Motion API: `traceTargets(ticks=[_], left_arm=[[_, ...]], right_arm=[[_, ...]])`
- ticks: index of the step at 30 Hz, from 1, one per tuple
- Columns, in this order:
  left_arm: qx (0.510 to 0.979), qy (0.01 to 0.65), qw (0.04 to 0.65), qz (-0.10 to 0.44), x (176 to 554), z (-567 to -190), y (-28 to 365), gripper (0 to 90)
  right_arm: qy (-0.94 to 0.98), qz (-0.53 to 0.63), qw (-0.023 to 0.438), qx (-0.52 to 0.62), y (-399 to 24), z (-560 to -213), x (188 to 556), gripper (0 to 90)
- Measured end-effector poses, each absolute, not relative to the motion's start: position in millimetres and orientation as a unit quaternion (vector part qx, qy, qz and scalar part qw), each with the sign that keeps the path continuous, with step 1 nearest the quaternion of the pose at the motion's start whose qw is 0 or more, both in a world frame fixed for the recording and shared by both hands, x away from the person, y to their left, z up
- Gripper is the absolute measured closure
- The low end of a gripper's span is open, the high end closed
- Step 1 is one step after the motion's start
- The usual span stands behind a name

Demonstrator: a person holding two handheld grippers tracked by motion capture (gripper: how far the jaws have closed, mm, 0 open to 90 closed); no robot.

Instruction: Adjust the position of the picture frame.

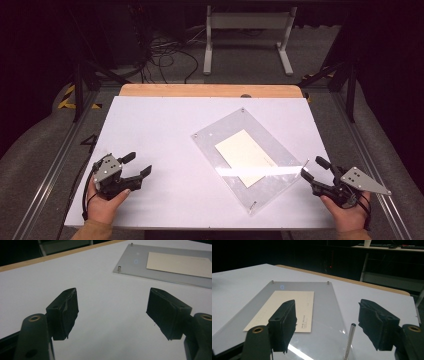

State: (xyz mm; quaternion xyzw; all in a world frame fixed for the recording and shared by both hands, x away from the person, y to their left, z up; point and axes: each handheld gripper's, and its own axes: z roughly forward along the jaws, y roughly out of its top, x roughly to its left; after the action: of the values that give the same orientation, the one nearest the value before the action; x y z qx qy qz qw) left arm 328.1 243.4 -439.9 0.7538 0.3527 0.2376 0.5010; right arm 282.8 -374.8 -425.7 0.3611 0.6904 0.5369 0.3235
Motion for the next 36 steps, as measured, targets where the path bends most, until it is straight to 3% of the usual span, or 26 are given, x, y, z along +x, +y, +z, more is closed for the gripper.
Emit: traceTargets(ticks=[15,26,36], left_arm=[[0.76,0.342,0.5,0.236,325.8,-438.7,237.5,25.4],[0.758,0.347,0.503,0.228,326.0,-437.7,238.5,27.2],[0.762,0.347,0.502,0.217,330.1,-437.5,234.4,31.9]], right_arm=[[0.691,0.538,0.324,0.359,-377.2,-426.1,282.8,30.9],[0.71,0.51,0.334,0.354,-372.8,-418.7,283.7,42.2],[0.718,0.465,0.329,0.4,-378.0,-422.1,303.5,44.6]])
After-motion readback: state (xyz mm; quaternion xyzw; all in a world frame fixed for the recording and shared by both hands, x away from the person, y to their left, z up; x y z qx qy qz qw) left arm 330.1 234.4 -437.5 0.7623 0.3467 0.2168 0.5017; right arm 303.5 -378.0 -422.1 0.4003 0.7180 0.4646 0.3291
